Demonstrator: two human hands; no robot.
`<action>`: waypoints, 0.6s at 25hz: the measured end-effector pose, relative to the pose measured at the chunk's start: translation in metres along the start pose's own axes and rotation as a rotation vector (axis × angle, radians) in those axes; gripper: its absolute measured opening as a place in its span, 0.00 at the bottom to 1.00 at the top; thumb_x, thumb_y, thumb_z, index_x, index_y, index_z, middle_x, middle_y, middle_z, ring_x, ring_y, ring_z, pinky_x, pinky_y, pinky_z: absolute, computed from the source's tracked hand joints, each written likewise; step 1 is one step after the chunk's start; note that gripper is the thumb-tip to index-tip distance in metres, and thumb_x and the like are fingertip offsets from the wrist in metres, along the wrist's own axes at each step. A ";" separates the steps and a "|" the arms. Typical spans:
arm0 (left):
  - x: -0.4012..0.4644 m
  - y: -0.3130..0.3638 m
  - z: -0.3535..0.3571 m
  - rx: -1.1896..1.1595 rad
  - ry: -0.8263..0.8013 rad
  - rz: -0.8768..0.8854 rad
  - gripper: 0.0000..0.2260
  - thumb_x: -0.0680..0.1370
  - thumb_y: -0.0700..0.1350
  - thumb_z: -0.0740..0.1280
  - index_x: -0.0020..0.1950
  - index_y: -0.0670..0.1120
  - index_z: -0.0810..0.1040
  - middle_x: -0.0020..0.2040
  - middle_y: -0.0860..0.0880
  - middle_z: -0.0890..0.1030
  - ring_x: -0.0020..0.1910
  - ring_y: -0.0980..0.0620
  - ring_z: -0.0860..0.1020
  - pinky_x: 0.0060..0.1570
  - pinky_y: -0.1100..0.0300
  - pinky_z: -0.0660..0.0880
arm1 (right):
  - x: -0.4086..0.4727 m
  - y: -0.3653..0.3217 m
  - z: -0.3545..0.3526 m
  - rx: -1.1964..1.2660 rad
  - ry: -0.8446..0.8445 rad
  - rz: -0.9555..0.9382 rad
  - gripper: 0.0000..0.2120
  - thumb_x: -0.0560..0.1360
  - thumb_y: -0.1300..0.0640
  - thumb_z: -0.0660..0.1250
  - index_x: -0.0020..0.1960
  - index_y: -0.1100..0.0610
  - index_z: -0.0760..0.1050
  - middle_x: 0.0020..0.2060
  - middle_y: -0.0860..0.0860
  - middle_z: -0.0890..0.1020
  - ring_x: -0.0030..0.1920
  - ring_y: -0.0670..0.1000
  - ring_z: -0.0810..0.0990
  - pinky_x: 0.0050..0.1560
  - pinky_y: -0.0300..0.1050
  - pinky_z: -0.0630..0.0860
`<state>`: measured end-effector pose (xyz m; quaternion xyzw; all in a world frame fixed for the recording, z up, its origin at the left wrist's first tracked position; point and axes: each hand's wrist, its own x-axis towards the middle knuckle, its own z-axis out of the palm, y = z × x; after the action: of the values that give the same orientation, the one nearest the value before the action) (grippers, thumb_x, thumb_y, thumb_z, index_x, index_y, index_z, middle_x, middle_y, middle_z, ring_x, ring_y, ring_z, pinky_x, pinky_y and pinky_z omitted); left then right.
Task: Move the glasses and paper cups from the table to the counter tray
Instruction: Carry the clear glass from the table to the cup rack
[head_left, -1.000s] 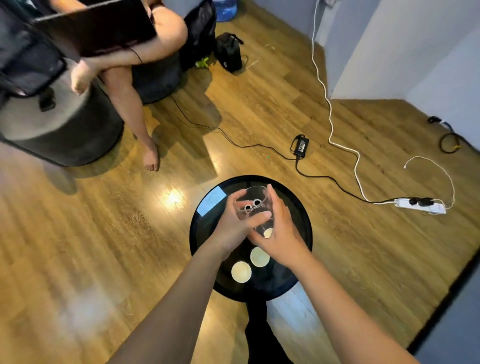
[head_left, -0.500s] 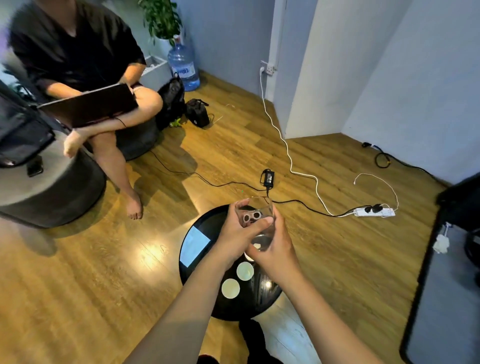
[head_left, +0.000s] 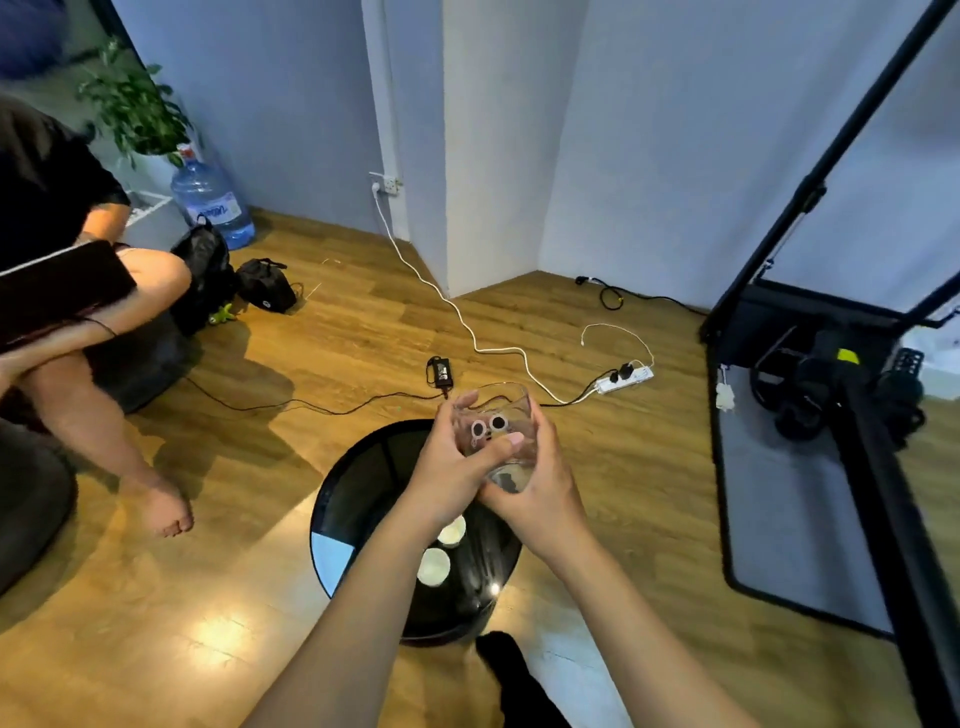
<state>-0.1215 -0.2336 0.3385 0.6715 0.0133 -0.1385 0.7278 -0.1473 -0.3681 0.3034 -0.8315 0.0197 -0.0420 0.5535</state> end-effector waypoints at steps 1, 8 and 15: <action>-0.013 0.000 0.005 0.010 -0.023 0.016 0.34 0.68 0.47 0.79 0.71 0.54 0.69 0.62 0.46 0.82 0.59 0.51 0.83 0.57 0.56 0.81 | -0.018 0.000 -0.003 0.005 0.042 0.006 0.50 0.62 0.39 0.77 0.77 0.31 0.51 0.67 0.44 0.76 0.62 0.39 0.78 0.60 0.34 0.75; -0.087 0.007 0.089 0.148 -0.370 0.064 0.35 0.65 0.54 0.80 0.70 0.58 0.72 0.62 0.50 0.82 0.59 0.52 0.82 0.59 0.50 0.80 | -0.149 0.000 -0.075 0.067 0.368 0.100 0.48 0.64 0.36 0.79 0.76 0.29 0.55 0.64 0.31 0.76 0.62 0.32 0.75 0.53 0.25 0.71; -0.199 -0.011 0.250 0.104 -0.833 0.086 0.27 0.66 0.47 0.79 0.63 0.55 0.76 0.51 0.58 0.87 0.50 0.58 0.85 0.46 0.66 0.79 | -0.324 -0.008 -0.193 0.051 0.750 0.208 0.45 0.66 0.42 0.79 0.78 0.41 0.60 0.66 0.43 0.77 0.64 0.38 0.76 0.61 0.38 0.77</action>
<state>-0.3569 -0.4430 0.3930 0.5939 -0.3172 -0.3679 0.6413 -0.4878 -0.5162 0.3694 -0.7381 0.3038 -0.2873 0.5295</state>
